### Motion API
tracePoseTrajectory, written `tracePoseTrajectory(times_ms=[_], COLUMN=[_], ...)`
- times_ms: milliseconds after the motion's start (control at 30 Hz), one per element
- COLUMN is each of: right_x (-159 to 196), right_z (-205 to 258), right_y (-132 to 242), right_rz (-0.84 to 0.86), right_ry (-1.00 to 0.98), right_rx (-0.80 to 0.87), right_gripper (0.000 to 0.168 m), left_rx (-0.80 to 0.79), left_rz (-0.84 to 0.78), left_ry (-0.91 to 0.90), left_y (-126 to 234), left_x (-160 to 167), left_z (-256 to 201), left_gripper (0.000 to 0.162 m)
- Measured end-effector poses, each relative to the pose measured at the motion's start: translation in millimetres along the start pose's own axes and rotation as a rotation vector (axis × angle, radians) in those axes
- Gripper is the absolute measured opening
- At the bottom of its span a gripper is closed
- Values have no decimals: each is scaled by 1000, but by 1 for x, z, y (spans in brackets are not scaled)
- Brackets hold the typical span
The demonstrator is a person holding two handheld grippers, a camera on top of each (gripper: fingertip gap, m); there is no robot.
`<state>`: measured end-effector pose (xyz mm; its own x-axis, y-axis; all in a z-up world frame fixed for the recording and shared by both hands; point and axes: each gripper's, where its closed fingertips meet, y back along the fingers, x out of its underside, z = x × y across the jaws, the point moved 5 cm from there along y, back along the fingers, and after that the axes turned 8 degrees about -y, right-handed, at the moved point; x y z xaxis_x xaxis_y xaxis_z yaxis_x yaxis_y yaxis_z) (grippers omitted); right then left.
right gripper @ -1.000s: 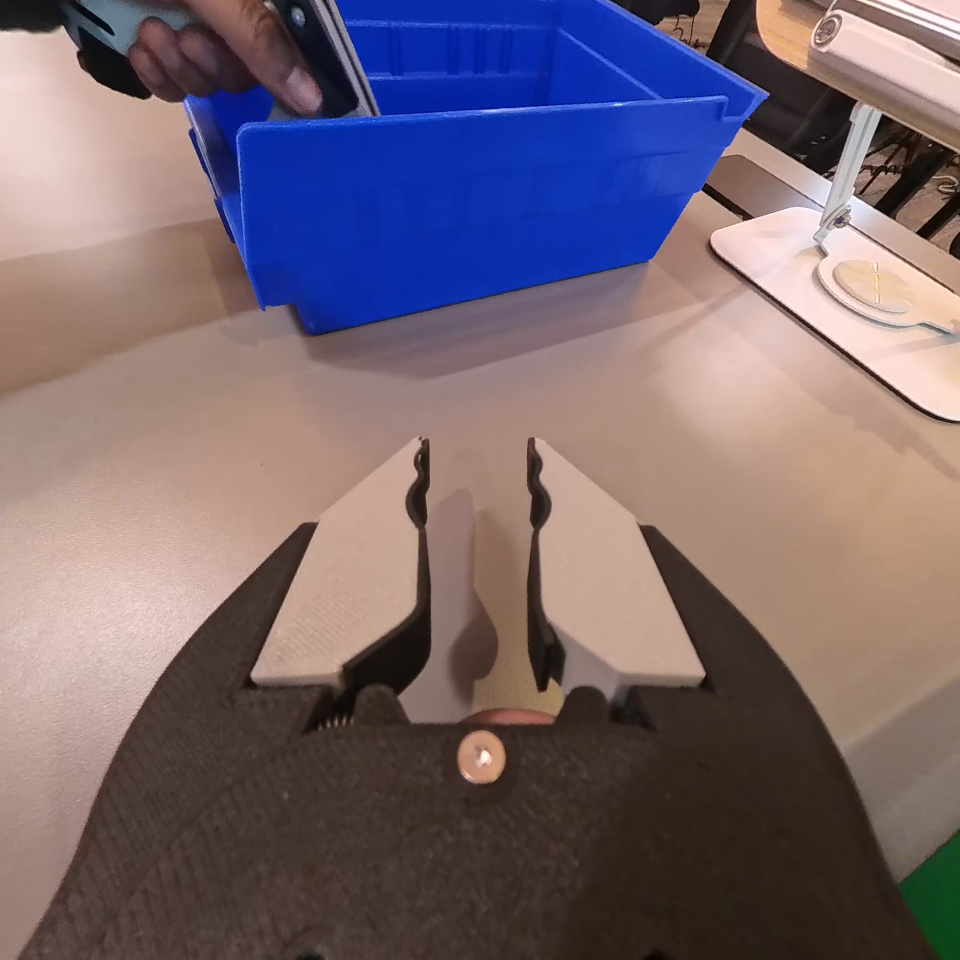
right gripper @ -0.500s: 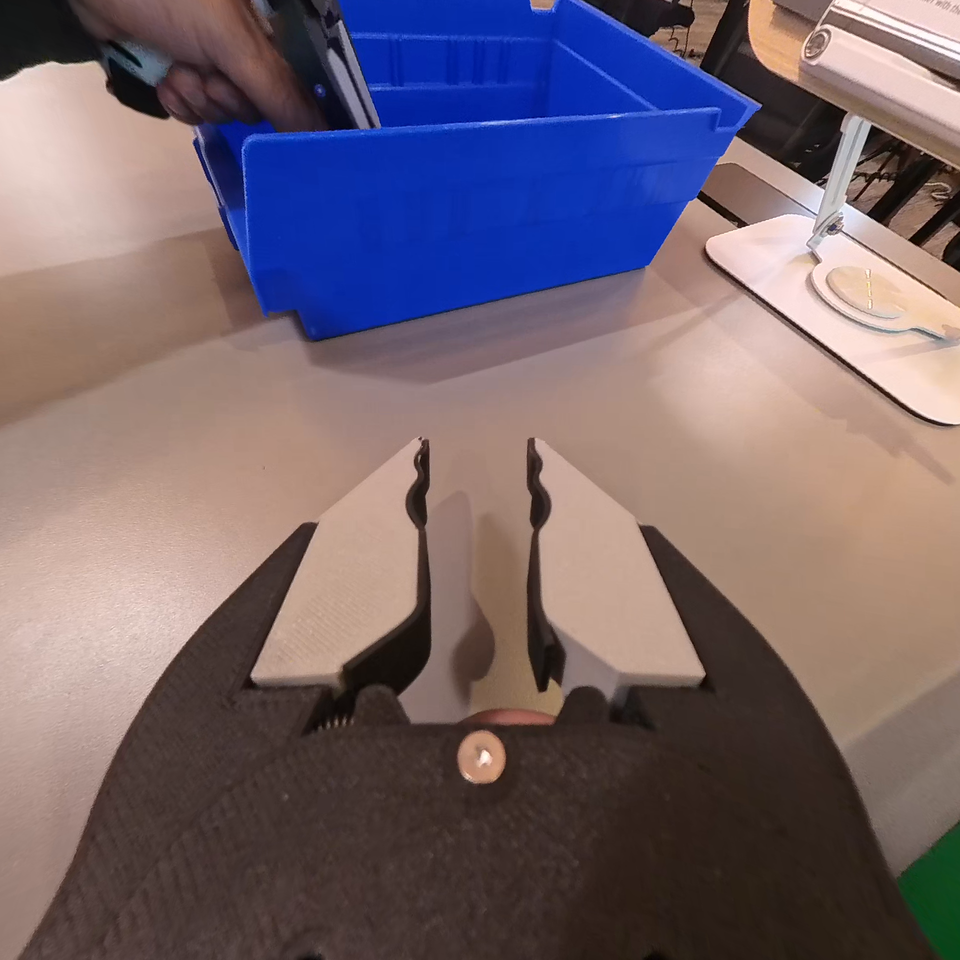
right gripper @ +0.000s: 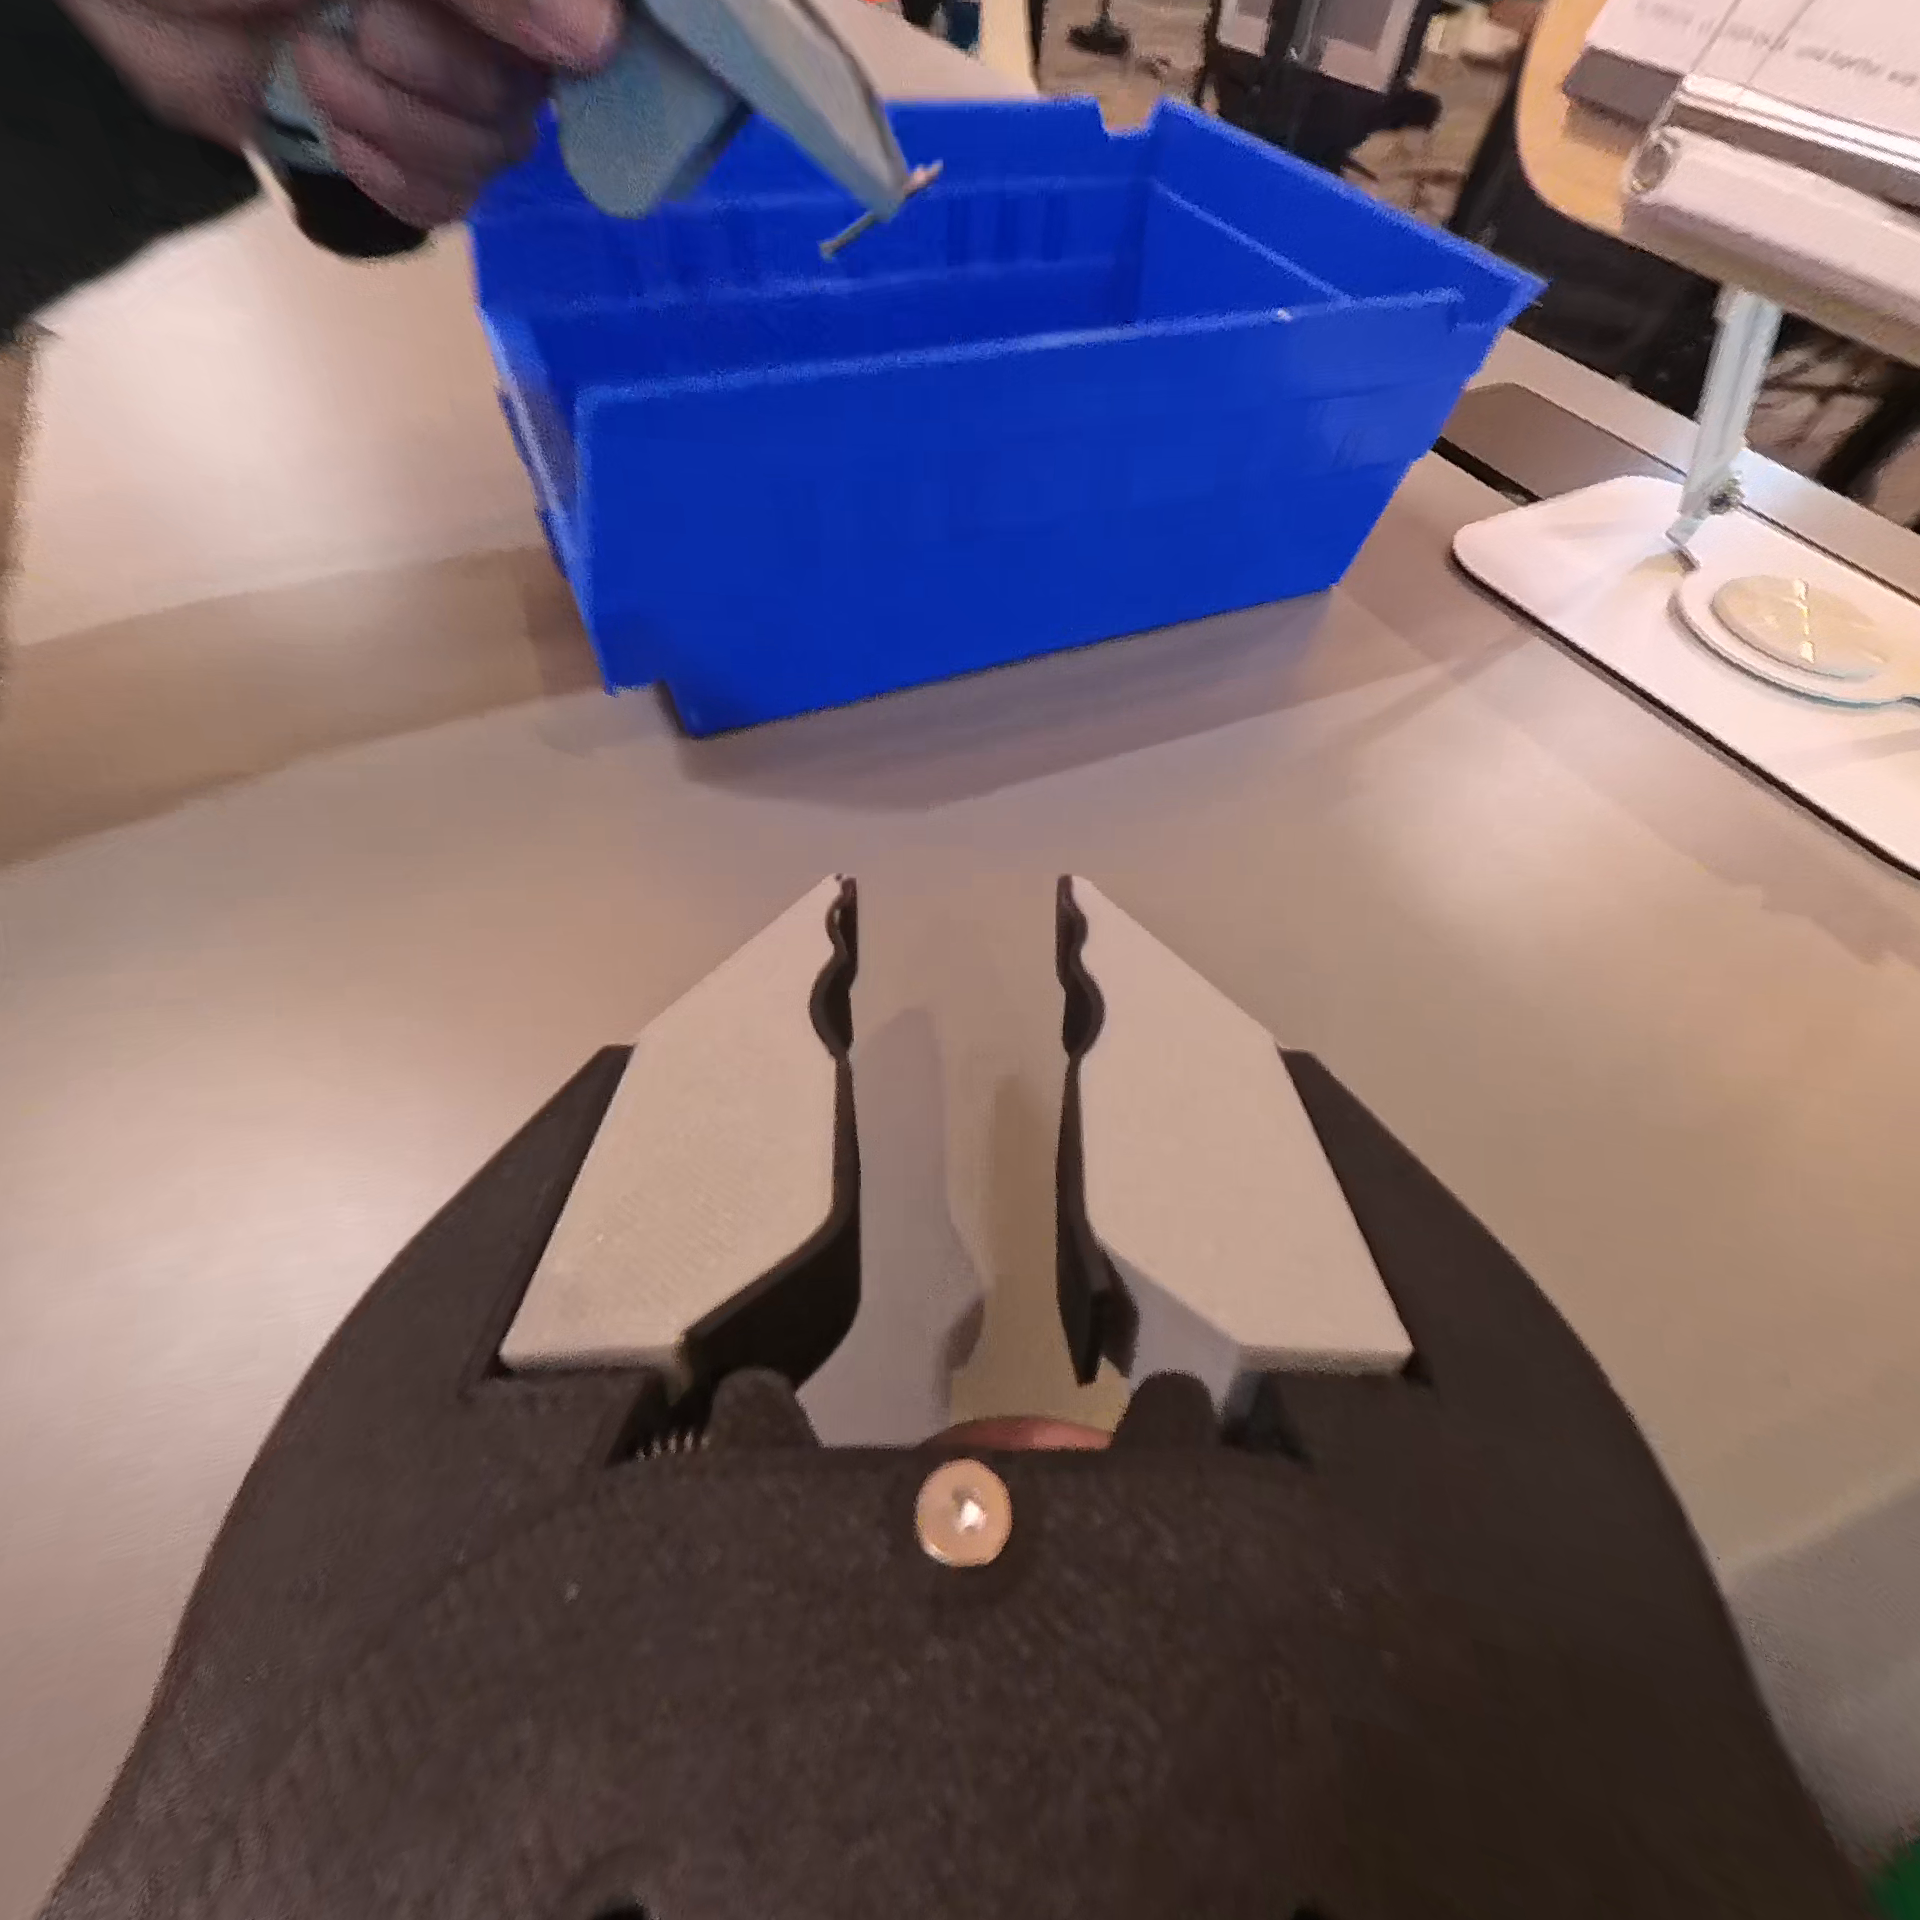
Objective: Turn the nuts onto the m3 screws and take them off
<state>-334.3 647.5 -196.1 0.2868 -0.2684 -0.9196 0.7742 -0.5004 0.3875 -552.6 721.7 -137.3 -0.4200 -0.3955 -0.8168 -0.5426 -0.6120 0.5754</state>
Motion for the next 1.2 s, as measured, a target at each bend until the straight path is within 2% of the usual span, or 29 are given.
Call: tracePoseTrajectory(times_ms=[100,167,367,433,667,733,800,1100,1200], right_x=[-13,-23,-43,-46,-45,-45,-44,-41,-41], right_z=[17,25,25,24,27,28,29,31,32], right_y=[9,16,36,40,39,39,40,40,41], right_rz=[-81,-135,-268,-291,-282,-284,-277,-233,-224], right_ry=[-46,-76,-163,-200,-200,-193,-178,-125,-111], right_rx=[-169,-256,-374,-409,-430,-430,-438,-420,-420], right_gripper=[35,35,34,34,28,18,2,0,0], left_rx=[178,272,519,583,640,642,637,616,611], left_rz=[-314,-446,-633,-649,-640,-629,-622,-602,-592], left_ry=[52,54,82,117,140,145,144,112,125], left_y=[24,31,20,13,-5,-8,-9,-7,-8], left_x=[-33,-43,-45,-43,-35,-32,-29,-25,-23], left_z=[-41,-72,-147,-159,-178,-179,-180,-182,-182], left_gripper=[1,1,1,1,1,1,1,1,9])
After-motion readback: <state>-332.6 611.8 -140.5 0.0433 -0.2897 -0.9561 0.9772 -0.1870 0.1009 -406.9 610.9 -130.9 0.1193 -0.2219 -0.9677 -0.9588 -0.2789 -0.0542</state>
